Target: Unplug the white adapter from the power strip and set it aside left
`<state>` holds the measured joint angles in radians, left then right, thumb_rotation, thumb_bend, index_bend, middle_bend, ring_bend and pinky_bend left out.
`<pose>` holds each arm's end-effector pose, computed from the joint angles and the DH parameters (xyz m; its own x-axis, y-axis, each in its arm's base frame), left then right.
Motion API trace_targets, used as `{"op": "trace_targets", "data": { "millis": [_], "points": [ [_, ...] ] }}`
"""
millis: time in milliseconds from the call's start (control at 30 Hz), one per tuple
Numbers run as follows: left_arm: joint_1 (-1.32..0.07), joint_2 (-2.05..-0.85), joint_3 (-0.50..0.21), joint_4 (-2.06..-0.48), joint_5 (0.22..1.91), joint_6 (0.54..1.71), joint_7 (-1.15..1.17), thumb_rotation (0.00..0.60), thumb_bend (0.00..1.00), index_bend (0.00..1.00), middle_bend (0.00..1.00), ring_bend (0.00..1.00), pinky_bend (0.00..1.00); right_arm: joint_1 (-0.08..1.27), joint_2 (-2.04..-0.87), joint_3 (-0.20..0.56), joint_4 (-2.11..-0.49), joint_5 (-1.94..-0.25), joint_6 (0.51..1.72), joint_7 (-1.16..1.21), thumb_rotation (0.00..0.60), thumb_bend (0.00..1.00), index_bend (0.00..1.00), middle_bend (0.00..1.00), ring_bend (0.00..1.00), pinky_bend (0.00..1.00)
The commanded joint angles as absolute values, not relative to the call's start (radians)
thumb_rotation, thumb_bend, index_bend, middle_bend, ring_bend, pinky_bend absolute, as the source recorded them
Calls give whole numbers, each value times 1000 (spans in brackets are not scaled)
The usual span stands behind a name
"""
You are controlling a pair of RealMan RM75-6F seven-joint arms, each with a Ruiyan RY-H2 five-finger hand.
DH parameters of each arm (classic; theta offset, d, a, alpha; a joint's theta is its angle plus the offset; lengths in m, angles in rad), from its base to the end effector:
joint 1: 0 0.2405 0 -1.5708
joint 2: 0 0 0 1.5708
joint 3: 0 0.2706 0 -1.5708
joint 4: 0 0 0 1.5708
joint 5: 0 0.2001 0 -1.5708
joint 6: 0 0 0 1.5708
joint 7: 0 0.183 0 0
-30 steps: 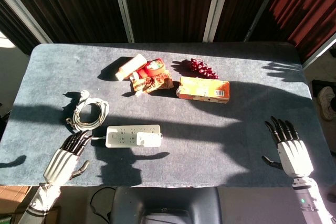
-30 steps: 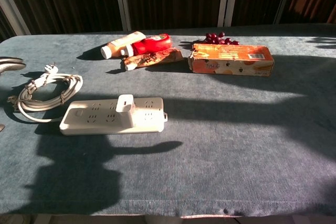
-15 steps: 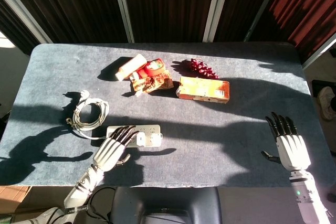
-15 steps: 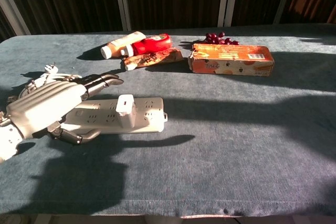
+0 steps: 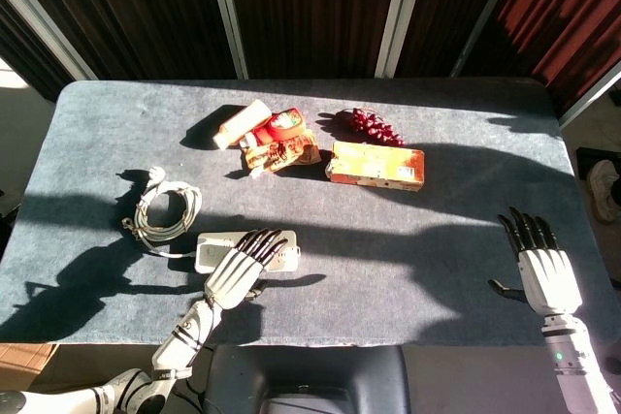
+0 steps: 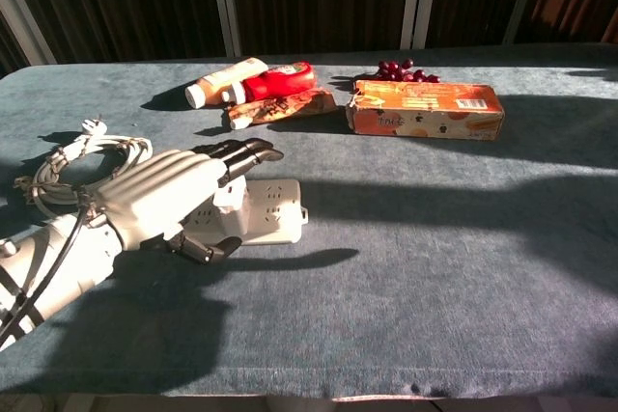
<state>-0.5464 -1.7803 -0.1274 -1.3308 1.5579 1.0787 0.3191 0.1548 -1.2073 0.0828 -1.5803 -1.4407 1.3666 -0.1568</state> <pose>-0.1380 0.3124 -0.0799 0.4600 0.1357 0.8775 0.7702 -0.5527 -0.3183 -0.3169 -0.2485 0.1368 0.4772 -0.0652 0.8764 -0.8788 -0.0275 0.4764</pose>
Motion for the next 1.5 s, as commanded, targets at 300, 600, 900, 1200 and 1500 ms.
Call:
{"op": "trace_targets", "data": {
  "millis": [300, 600, 900, 1200, 1500],
  "points": [
    [-570, -1841, -116, -1245, 1530, 1098, 327, 600, 355, 0, 0, 0, 128, 157, -1204, 81, -1583, -1424, 1357, -161, 600, 151, 0, 0, 0, 0],
    [-592, -1873, -109, -1177, 1518, 1092, 311, 600, 350, 0, 0, 0, 136, 159, -1207, 77, -1584, -1423, 1357, -166, 600, 151, 0, 0, 0, 0],
    [-601, -1896, -105, -1129, 1521, 1119, 274, 600, 351, 48, 75, 73, 191, 159, -1207, 74, -1583, -1416, 1353, -171, 600, 152, 0, 0, 0, 0],
    [-605, -1897, -100, -1125, 1513, 1128, 267, 600, 382, 172, 187, 183, 316, 161, -1207, 66, -1584, -1434, 1357, -168, 600, 151, 0, 0, 0, 0],
    [-610, -1877, -99, -1147, 1513, 1139, 254, 600, 446, 302, 362, 359, 560, 212, -1246, 26, -1521, -1549, 1312, -109, 600, 151, 0, 0, 0, 0]
  ]
}}
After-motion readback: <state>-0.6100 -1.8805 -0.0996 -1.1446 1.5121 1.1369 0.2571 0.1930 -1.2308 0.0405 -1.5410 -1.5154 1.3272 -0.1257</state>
